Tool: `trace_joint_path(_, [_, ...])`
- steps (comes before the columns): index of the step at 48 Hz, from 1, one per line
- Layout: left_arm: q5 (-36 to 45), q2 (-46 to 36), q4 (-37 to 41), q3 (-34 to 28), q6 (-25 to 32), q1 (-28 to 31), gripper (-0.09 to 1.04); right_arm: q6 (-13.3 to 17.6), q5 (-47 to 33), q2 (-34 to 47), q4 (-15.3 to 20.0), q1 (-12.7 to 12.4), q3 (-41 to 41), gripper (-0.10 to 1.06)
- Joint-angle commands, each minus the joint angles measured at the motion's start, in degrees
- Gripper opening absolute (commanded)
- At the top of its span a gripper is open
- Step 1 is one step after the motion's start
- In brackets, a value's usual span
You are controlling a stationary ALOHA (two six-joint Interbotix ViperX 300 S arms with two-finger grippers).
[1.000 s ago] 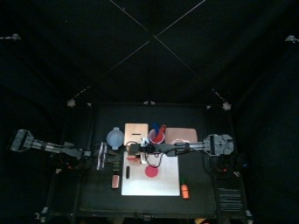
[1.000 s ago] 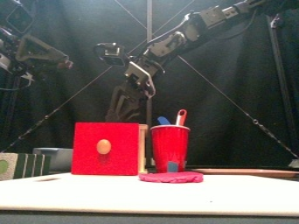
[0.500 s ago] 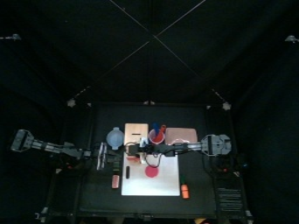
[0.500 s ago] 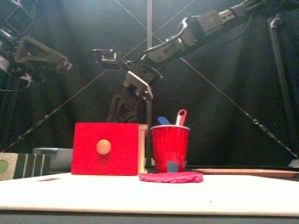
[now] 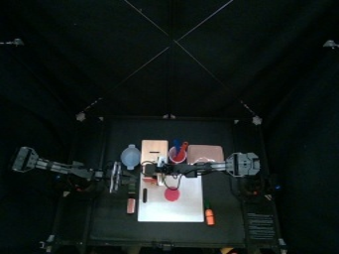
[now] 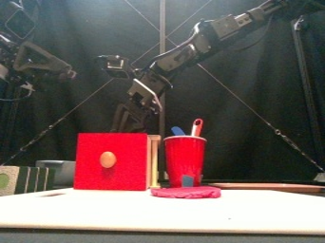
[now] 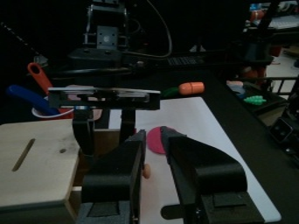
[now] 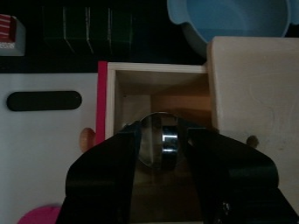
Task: Get the cutter from the drawer then cut the dough then place the extra dough in the bowl
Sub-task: Place the cutter on the board
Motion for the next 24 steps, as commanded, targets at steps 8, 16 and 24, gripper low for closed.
trace_joint_path(8, [0.0,0.1,-0.7,-1.0,0.0,-0.1,0.64,-0.1,2.3,-1.3,0.1,-0.8,-0.6,0.67])
trace_joint_path(16, [-0.1,0.1,-1.0,-1.0,0.0,-0.1,0.64,-0.1,3.5,-1.6,-0.1,-0.9,-0.6,0.55])
trace_joint_path(24, [-0.1,0.1,-1.3,-1.0,0.1,-0.1,0.64,-0.2,3.8,-1.7,-0.2,-0.8,-1.9,0.5])
